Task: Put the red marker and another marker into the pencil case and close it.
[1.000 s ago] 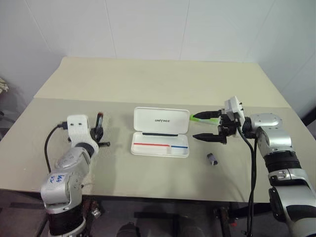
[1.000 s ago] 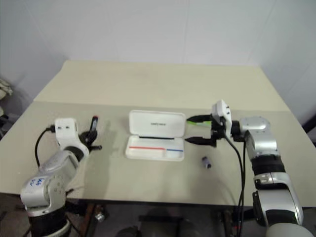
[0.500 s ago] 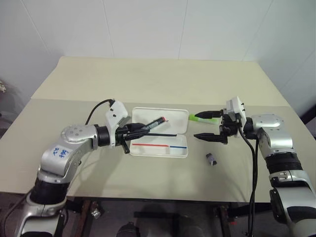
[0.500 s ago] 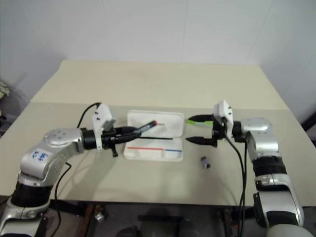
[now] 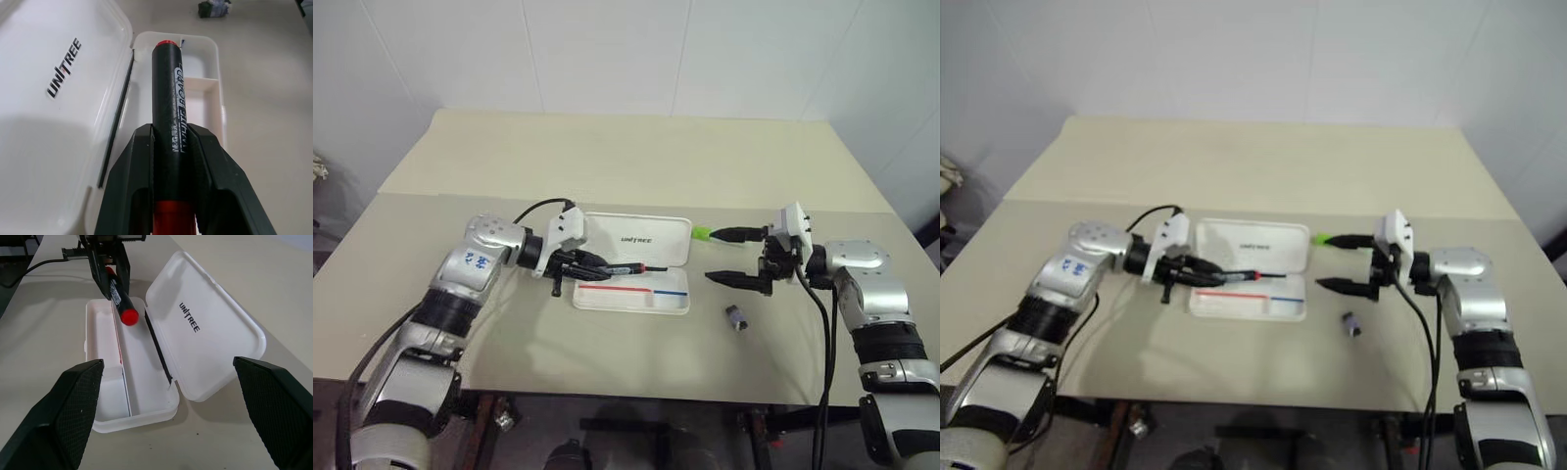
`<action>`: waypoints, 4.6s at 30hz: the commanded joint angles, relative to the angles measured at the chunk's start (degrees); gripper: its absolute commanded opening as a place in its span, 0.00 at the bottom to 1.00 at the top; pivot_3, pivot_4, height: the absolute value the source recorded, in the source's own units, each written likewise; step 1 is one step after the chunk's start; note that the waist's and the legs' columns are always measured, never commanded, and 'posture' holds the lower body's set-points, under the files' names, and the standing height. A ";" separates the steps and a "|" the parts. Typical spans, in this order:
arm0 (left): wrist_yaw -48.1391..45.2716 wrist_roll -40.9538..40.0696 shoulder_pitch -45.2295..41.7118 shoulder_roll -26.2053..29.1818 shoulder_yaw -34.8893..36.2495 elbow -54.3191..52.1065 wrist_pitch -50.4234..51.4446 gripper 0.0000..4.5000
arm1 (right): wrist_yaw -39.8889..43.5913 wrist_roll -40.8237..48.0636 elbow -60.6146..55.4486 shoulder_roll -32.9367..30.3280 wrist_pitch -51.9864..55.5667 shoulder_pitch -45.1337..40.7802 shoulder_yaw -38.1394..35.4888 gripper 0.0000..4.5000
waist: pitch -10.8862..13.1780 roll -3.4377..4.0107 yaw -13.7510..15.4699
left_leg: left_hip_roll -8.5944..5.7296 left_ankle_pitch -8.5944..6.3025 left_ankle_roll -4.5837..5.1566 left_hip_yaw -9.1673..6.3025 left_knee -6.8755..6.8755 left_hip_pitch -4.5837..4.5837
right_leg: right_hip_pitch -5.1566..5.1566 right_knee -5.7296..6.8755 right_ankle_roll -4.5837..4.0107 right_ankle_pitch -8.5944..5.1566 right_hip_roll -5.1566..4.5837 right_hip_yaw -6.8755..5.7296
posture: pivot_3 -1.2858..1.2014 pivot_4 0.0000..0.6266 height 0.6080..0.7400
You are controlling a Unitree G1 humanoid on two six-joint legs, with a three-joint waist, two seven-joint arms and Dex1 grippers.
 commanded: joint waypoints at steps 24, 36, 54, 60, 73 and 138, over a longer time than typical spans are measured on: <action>-2.73 7.34 -10.83 -10.64 1.68 20.52 -10.05 0.77 | -4.79 2.47 -8.21 -1.33 1.56 6.02 -3.80 1.00 | 0.00 0.00 -0.04 | 0.00 -0.02 0.04 0.01 0.09 -0.04 | -0.03 0.05 0.09 0.00 0.00 0.01 | 0.52 0.24 1.00; -6.00 3.09 -3.60 -8.14 4.71 4.98 -4.63 0.99 | -5.77 -3.16 -2.70 -1.92 -0.83 1.94 -1.26 1.00 | 0.00 0.01 -0.26 | 0.01 -0.02 0.04 0.01 0.13 -0.04 | -0.03 0.08 0.10 0.00 0.02 0.05 | 0.52 0.24 1.00; -2.06 -13.74 19.12 1.74 18.71 -27.12 8.09 0.99 | -12.97 -22.78 41.92 7.15 -14.60 -28.39 8.65 1.00 | 0.04 0.06 -2.69 | 0.07 -0.01 0.05 0.25 0.22 0.14 | -0.03 0.31 0.14 0.03 0.07 0.37 | 0.52 0.24 1.00; -2.18 -19.06 23.74 5.14 22.20 -32.04 10.77 0.99 | -17.36 -26.56 50.36 10.36 -10.43 -34.18 9.07 1.00 | 0.04 0.07 -3.13 | 0.07 -0.01 0.04 0.26 0.17 0.11 | -0.04 0.24 0.13 0.02 0.05 0.37 | 0.52 0.24 1.00; -3.53 -26.17 29.11 12.24 30.76 -34.05 11.68 0.99 | -26.44 -26.56 53.84 13.44 -6.76 -35.84 3.81 1.00 | 0.05 0.09 -4.03 | 0.09 0.03 -0.03 0.32 -0.12 0.16 | -0.13 0.17 0.09 0.00 0.06 0.37 | 0.52 0.24 1.00; 6.30 -29.67 34.49 13.32 33.74 -41.35 12.57 0.99 | -32.46 -40.17 55.83 18.81 18.77 -40.67 10.33 1.00 | 0.01 0.03 -4.87 | 0.09 0.04 -0.04 0.29 -0.30 0.21 | -0.12 0.10 0.04 -0.03 0.08 0.39 | 0.52 0.24 1.00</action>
